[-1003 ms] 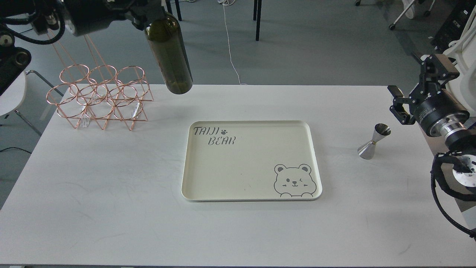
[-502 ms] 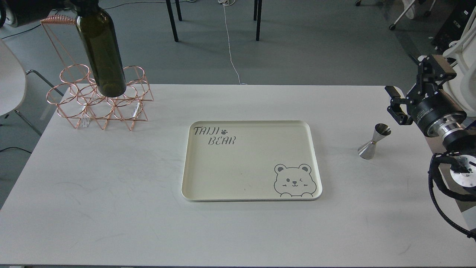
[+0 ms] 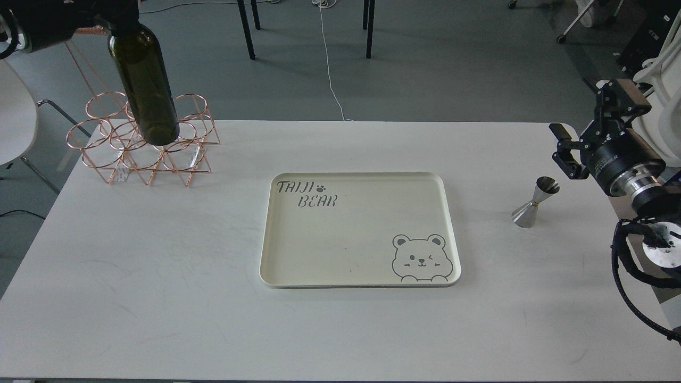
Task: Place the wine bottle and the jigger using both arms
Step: 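Carry the bottle over the copper rack and lower it in, then release the bottle and withdraw the left gripper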
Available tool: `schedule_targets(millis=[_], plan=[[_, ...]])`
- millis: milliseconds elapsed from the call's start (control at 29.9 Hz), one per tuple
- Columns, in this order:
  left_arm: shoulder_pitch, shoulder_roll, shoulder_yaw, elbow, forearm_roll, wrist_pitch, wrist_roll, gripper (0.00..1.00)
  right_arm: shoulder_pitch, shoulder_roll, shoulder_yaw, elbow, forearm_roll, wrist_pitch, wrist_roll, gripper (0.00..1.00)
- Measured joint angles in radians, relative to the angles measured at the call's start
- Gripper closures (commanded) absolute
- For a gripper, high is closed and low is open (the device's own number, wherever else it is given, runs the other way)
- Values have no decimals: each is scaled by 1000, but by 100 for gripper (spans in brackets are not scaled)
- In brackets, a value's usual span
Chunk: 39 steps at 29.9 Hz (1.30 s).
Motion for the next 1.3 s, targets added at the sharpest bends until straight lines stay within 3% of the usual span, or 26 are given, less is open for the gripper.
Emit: schedule_targets(millis=[635, 936, 1304], plan=[[29, -39, 14, 45, -21, 27, 0, 88, -5, -1, 0, 1, 0, 0, 0, 3], [80, -62, 12, 98, -21, 90, 0, 80, -11, -1, 0, 2, 0, 0, 0, 3], [153, -114, 11, 173, -23, 132, 0, 63, -17, 0, -1, 3, 0, -4, 0, 3]])
